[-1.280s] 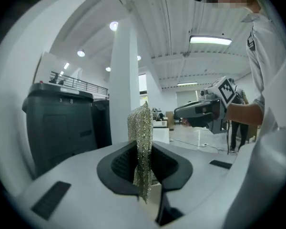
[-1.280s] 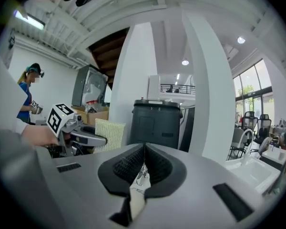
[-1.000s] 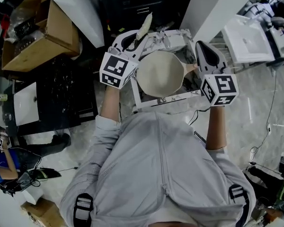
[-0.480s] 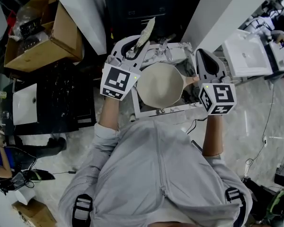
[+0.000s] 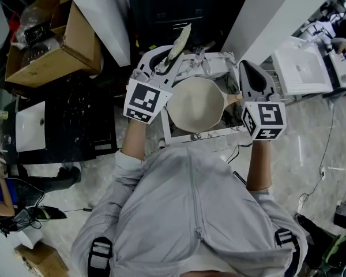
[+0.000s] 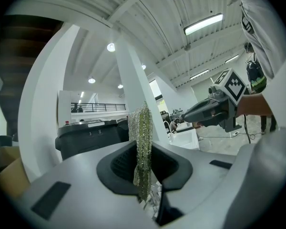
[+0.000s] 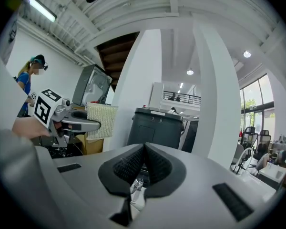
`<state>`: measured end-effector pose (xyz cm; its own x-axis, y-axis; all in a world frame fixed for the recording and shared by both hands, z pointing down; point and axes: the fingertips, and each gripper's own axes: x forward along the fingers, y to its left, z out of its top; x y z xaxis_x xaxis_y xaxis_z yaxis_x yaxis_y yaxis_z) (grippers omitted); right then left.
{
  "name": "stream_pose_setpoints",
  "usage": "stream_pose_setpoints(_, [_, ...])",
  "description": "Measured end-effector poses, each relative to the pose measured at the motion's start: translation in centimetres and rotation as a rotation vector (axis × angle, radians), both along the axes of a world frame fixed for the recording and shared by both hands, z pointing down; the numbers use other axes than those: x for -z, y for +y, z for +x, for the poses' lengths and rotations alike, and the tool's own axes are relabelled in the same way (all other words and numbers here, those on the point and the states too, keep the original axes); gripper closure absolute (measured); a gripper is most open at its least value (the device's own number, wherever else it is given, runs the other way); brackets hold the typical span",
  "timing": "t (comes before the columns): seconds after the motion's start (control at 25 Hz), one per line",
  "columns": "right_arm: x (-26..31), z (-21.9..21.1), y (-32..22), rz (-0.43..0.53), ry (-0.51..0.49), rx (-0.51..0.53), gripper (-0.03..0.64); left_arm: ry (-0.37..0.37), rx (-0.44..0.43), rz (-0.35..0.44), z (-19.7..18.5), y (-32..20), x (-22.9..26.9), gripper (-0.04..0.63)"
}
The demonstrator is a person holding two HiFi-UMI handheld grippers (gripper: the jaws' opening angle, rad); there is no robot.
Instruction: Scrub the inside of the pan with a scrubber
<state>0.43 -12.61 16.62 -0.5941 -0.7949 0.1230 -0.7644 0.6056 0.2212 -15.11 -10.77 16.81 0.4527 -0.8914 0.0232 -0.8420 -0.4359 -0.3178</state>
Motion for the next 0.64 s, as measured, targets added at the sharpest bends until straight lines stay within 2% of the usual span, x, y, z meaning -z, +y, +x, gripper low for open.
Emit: stream_pose_setpoints(0.64, [-1.3,0.7,-0.9,-0.011,0.019,0.0,0.583,0.003,-0.018,-0.028,0.8,-0.8,-1.0,0.534])
